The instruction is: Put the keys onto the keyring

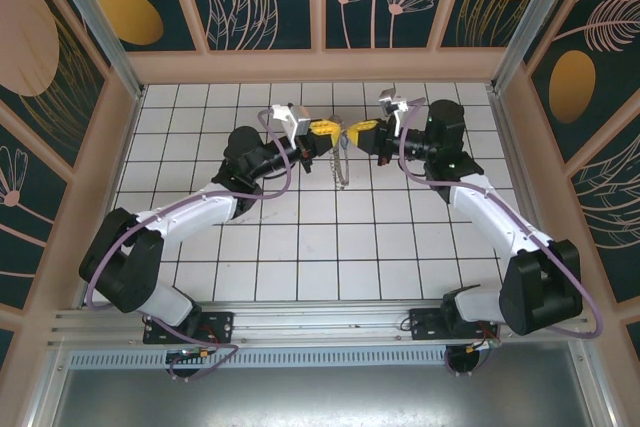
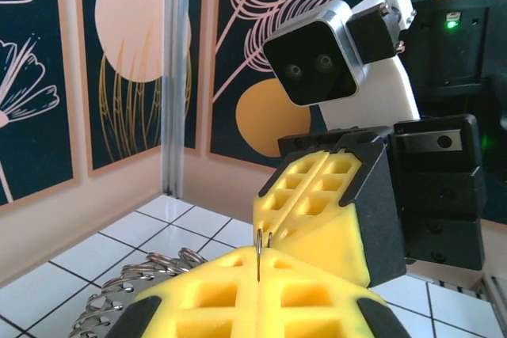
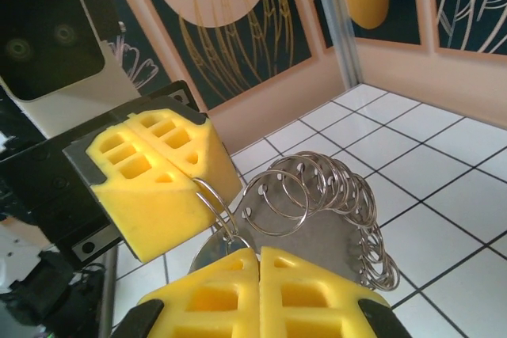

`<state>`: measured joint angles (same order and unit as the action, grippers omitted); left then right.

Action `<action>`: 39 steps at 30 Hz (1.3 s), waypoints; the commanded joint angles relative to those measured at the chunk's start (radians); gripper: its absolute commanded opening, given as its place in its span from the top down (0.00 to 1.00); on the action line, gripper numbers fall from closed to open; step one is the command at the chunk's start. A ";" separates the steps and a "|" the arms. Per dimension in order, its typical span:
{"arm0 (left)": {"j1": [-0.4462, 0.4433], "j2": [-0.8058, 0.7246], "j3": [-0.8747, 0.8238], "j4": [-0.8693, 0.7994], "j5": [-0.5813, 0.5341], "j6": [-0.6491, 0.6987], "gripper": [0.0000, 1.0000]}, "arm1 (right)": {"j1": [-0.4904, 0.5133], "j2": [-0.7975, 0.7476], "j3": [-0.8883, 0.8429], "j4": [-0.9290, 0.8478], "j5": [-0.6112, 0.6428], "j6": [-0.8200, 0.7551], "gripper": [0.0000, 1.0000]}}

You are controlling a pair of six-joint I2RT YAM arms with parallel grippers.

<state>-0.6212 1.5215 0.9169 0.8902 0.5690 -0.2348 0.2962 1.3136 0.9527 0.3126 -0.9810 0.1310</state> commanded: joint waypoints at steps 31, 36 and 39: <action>0.005 0.078 0.050 0.250 0.029 -0.197 1.00 | -0.099 -0.035 -0.034 -0.011 -0.085 0.066 0.75; 0.008 0.102 0.050 0.284 0.036 -0.239 1.00 | -0.119 -0.091 -0.073 0.089 -0.062 0.161 0.68; 0.018 0.122 0.079 0.329 0.047 -0.286 1.00 | -0.120 -0.119 -0.110 0.213 -0.019 0.268 0.66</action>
<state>-0.6170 1.6291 0.9390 1.1042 0.6136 -0.4610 0.1810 1.2407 0.8761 0.3569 -1.0325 0.2775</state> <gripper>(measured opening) 0.045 0.332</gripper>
